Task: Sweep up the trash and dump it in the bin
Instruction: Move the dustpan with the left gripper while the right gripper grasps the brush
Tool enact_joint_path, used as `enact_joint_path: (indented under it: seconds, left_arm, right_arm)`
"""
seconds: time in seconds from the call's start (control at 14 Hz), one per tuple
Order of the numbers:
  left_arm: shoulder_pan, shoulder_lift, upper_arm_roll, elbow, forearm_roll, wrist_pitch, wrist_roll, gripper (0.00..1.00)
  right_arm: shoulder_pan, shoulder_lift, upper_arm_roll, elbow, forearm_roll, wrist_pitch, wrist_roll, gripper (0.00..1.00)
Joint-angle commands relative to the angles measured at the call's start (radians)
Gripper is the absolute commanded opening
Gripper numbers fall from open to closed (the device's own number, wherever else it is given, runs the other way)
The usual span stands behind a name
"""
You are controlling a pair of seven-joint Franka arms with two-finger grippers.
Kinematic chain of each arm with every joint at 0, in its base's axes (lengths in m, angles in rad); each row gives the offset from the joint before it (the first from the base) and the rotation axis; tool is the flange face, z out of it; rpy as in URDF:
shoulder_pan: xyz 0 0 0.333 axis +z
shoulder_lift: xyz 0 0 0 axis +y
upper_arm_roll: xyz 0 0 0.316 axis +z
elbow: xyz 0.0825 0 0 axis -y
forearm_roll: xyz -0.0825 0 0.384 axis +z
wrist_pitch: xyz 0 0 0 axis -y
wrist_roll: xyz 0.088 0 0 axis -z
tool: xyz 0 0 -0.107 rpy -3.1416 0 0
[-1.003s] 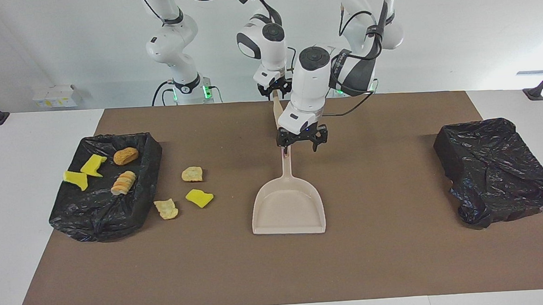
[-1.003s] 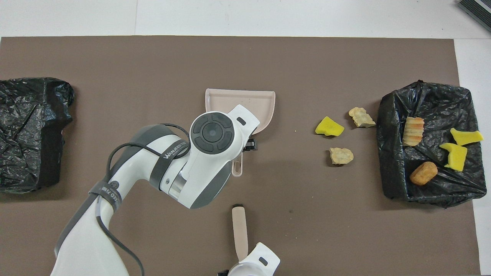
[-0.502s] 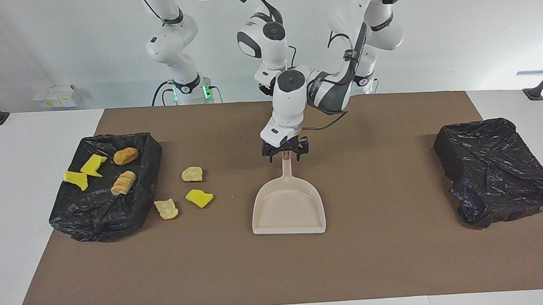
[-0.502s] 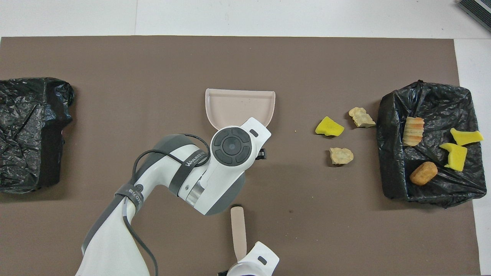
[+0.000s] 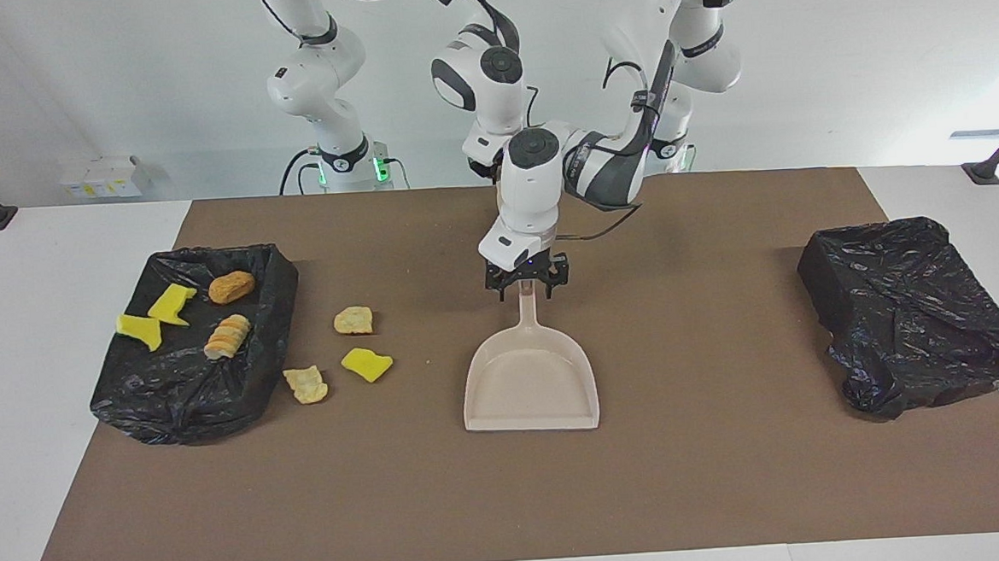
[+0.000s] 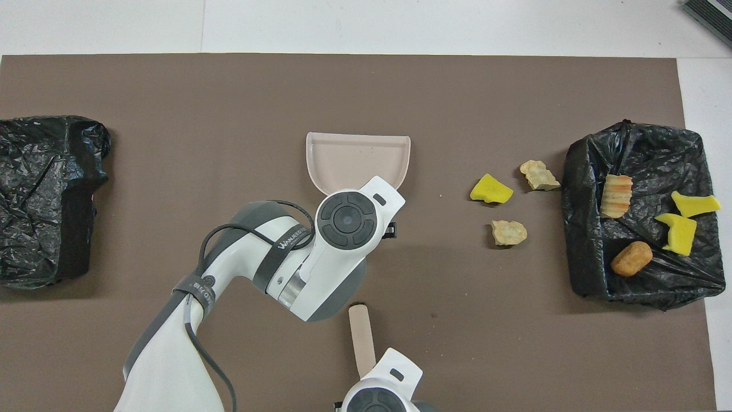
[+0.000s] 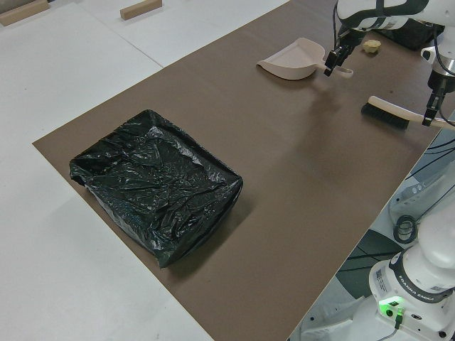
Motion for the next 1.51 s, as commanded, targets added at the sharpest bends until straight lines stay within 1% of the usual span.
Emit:
enact_joint_path:
  seconds: [0.0, 0.07, 0.14, 0.29, 0.36, 0.43, 0.5, 0.57, 0.72, 0.79, 0.86, 0.93, 1.08, 1.15, 1.22, 1.29, 1.43]
  left_arm:
    - [-0.008, -0.011, 0.011, -0.003, 0.022, 0.008, 0.021, 0.03]
    - [-0.008, -0.011, 0.009, -0.006, 0.022, 0.008, 0.038, 0.00]
    - [-0.008, -0.011, 0.009, -0.006, 0.022, 0.006, 0.058, 0.00]
    - [-0.006, -0.018, 0.011, 0.000, 0.022, 0.002, 0.169, 0.00]
    - [0.003, -0.027, 0.017, 0.017, 0.021, -0.011, 0.227, 0.00]
    - [0.030, -0.041, 0.016, 0.038, 0.022, -0.056, 0.281, 0.00]
    - [0.046, -0.053, 0.017, 0.064, 0.022, -0.107, 0.364, 0.00]
    - [0.050, -0.073, 0.022, 0.080, 0.021, -0.159, 0.453, 0.00]
    - [0.081, -0.116, 0.025, 0.086, 0.021, -0.205, 0.609, 0.00]
    - [0.098, -0.135, 0.025, 0.083, 0.021, -0.216, 0.706, 0.00]
    - [0.122, -0.158, 0.025, 0.081, 0.021, -0.227, 0.824, 0.00]
    - [0.161, -0.182, 0.025, 0.083, 0.021, -0.260, 0.933, 0.00]
    - [0.184, -0.230, 0.026, 0.083, 0.019, -0.325, 1.086, 0.00]
    - [0.186, -0.244, 0.026, 0.083, 0.021, -0.360, 1.107, 0.00]
    - [0.186, -0.257, 0.029, 0.083, 0.022, -0.408, 1.107, 0.00]
    - [0.184, -0.268, 0.032, 0.083, 0.022, -0.451, 1.109, 0.00]
    - [0.179, -0.293, 0.029, 0.063, 0.022, -0.524, 1.112, 0.00]
  right_arm:
    - [-0.010, -0.010, 0.002, 0.001, 0.019, -0.006, -0.035, 0.00]
    - [-0.010, -0.010, 0.002, 0.001, 0.019, -0.006, -0.039, 0.00]
    - [-0.010, -0.010, 0.002, -0.002, 0.019, -0.001, -0.039, 0.00]
    - [-0.010, -0.010, 0.002, -0.003, 0.019, -0.006, -0.038, 0.00]
    - [-0.010, -0.010, 0.000, 0.005, 0.019, -0.017, -0.024, 0.00]
    - [-0.030, -0.024, -0.004, 0.005, 0.019, -0.027, -0.026, 0.00]
    - [-0.062, -0.042, -0.003, 0.005, 0.011, -0.056, -0.035, 0.00]
    - [-0.073, -0.053, -0.003, 0.005, 0.000, -0.084, -0.035, 0.00]
    - [-0.082, -0.073, -0.004, 0.004, -0.017, -0.099, -0.033, 0.00]
    - [-0.105, -0.085, -0.006, 0.005, -0.035, -0.110, -0.033, 0.00]
    - [-0.120, -0.110, -0.006, 0.005, -0.087, -0.122, -0.033, 0.00]
    - [-0.155, -0.127, -0.006, 0.010, -0.143, -0.142, -0.036, 0.00]
    - [-0.255, -0.134, -0.006, 0.039, -0.179, -0.175, -0.105, 0.00]
    - [-0.307, -0.127, -0.004, 0.053, -0.208, -0.190, -0.177, 0.00]
    - [-0.353, -0.119, -0.001, 0.059, -0.265, -0.189, -0.226, 0.00]
    - [-0.387, -0.102, -0.001, 0.068, -0.311, -0.176, -0.249, 0.00]
    - [-0.470, -0.038, -0.001, 0.137, -0.326, -0.165, -0.254, 0.00]
